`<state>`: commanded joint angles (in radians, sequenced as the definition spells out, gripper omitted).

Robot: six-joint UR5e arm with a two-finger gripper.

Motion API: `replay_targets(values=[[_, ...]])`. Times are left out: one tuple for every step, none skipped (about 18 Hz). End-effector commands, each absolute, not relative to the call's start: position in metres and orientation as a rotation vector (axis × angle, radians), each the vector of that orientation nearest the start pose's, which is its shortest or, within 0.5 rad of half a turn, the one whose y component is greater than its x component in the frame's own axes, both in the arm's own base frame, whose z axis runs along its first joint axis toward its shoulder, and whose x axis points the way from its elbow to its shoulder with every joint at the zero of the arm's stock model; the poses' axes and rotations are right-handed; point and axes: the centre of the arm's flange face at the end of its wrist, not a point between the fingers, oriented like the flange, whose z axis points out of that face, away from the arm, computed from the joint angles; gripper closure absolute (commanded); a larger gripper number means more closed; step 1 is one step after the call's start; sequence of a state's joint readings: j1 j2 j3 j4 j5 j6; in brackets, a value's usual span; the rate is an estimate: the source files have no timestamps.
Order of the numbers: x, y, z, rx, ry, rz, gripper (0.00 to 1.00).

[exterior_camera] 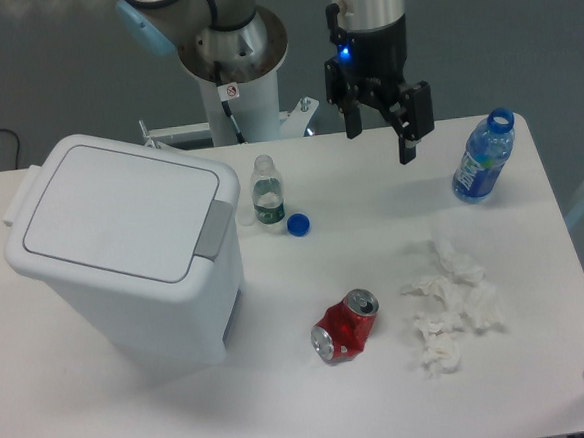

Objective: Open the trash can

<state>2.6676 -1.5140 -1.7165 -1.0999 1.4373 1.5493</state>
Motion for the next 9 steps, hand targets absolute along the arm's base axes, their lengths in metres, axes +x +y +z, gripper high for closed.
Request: replay_targets(values=[[-0.3739, 0.3565, 0.4985, -2.796, 0.682, 0.497, 0.00], [-0.3739, 0.3565, 0.4985, -2.796, 0.682, 0.497, 0.00], [-0.3740, 0.3566, 0.5003, -2.796, 0.680, 0.496, 0.00], [-0.3741, 0.3568, 0.5017, -2.795, 0.671, 0.497, 0.00], [-0.3751, 0.3582, 0.5035, -2.792, 0.637, 0.492, 0.00], [-0.3747, 0.3595, 0.5052, -2.783, 0.597, 0.483, 0.00], [-0.3742, 0.3614, 0.5050, -2.769, 0.566, 0.467, 0.00], [-0.3744, 0.3631, 0.5037, -2.759, 0.557, 0.454, 0.00], [-0.3753, 0.3637, 0.5022, -2.759, 0.554, 0.449, 0.00]])
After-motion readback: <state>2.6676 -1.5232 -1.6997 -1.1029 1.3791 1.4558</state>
